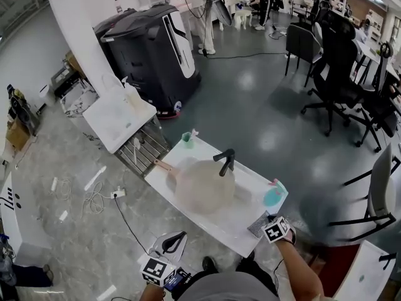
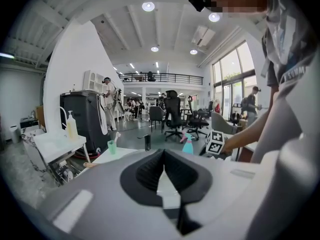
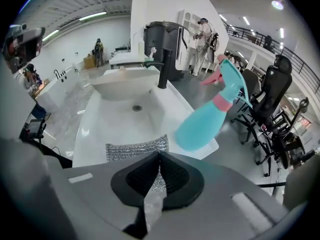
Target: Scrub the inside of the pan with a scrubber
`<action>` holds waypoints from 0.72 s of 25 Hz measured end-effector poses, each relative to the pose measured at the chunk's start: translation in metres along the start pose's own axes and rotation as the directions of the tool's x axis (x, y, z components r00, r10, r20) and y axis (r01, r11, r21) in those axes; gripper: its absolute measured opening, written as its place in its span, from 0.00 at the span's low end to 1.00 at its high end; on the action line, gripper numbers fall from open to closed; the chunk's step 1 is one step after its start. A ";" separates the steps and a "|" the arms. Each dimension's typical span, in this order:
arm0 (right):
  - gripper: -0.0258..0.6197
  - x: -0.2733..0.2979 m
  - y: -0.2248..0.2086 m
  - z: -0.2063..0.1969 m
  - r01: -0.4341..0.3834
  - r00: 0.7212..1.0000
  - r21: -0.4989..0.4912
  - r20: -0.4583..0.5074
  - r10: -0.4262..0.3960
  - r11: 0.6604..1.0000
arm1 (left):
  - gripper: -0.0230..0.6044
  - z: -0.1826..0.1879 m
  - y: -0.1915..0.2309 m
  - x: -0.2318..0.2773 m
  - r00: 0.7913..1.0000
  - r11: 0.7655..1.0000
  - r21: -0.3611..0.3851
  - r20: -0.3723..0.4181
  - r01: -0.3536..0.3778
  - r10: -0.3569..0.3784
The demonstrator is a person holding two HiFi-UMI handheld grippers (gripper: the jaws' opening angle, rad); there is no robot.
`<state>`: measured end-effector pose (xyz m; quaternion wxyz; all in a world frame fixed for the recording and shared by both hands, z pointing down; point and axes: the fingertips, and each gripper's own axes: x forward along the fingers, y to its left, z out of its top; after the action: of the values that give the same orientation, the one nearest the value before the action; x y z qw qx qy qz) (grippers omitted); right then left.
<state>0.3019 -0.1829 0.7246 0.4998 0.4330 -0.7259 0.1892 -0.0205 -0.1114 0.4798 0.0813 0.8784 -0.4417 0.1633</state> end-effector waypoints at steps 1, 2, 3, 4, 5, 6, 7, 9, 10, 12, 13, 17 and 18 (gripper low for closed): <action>0.06 0.004 0.000 -0.006 0.003 1.000 -0.004 -0.016 -0.003 1.000 | 0.04 0.000 -0.001 0.001 1.000 1.000 0.001 -0.001 0.002 -0.002; 0.06 0.008 -0.001 -0.011 0.006 1.000 -0.008 -0.030 -0.006 1.000 | 0.04 -0.001 -0.002 0.001 1.000 1.000 0.003 -0.003 0.004 -0.004; 0.07 0.011 -0.001 -0.016 0.007 0.999 -0.010 -0.039 -0.008 1.000 | 0.04 -0.001 -0.003 0.002 1.000 1.000 0.004 -0.005 0.006 -0.006; 0.07 0.014 -0.002 -0.020 0.005 0.999 -0.009 -0.045 -0.006 1.000 | 0.04 -0.001 -0.004 0.002 1.000 1.000 0.005 -0.007 0.007 -0.007; 0.07 0.016 -0.002 -0.023 0.000 0.999 -0.006 -0.047 0.000 1.000 | 0.04 -0.002 -0.005 0.002 1.000 1.000 0.004 -0.008 0.007 -0.007; 0.08 0.017 -0.001 -0.026 -0.007 0.999 -0.003 -0.044 0.007 1.000 | 0.04 -0.002 -0.006 0.002 1.000 1.000 0.002 -0.009 0.007 -0.007; 0.08 0.018 0.000 -0.026 -0.014 0.999 -0.001 -0.036 0.014 1.000 | 0.04 -0.003 -0.006 0.001 1.000 1.000 0.000 -0.009 0.007 -0.007; 0.06 0.019 0.002 -0.025 -0.021 1.000 -0.001 -0.013 0.021 1.000 | 0.04 -0.004 -0.007 0.000 1.000 1.000 0.000 -0.010 0.009 -0.009; 0.04 0.019 0.003 -0.024 -0.024 1.000 -0.002 -0.007 0.024 1.000 | 0.04 -0.004 -0.007 -0.001 1.000 1.000 0.001 -0.011 0.011 -0.011; 0.04 0.020 0.006 -0.025 -0.037 0.999 -0.004 -0.009 0.037 0.999 | 0.04 -0.005 -0.008 -0.002 1.000 1.000 0.001 -0.012 0.014 -0.014; 0.04 0.021 0.008 -0.025 -0.041 0.999 -0.007 -0.012 0.041 0.999 | 0.04 -0.005 -0.008 -0.003 1.000 1.000 0.001 -0.012 0.014 -0.014; 0.04 0.014 0.003 -0.020 -0.014 1.000 -0.007 0.005 0.014 1.000 | 0.04 -0.005 -0.011 -0.007 1.000 1.000 0.001 -0.009 0.014 -0.013; 0.04 0.008 0.002 -0.015 -0.004 1.000 -0.001 0.025 0.004 1.000 | 0.04 -0.006 -0.011 -0.009 1.000 1.000 0.002 -0.008 0.012 -0.012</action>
<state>0.3079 -0.1746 0.7389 0.4904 0.4338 -0.7330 0.1845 -0.0177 -0.0964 0.4823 0.0831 0.8805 -0.4358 0.1669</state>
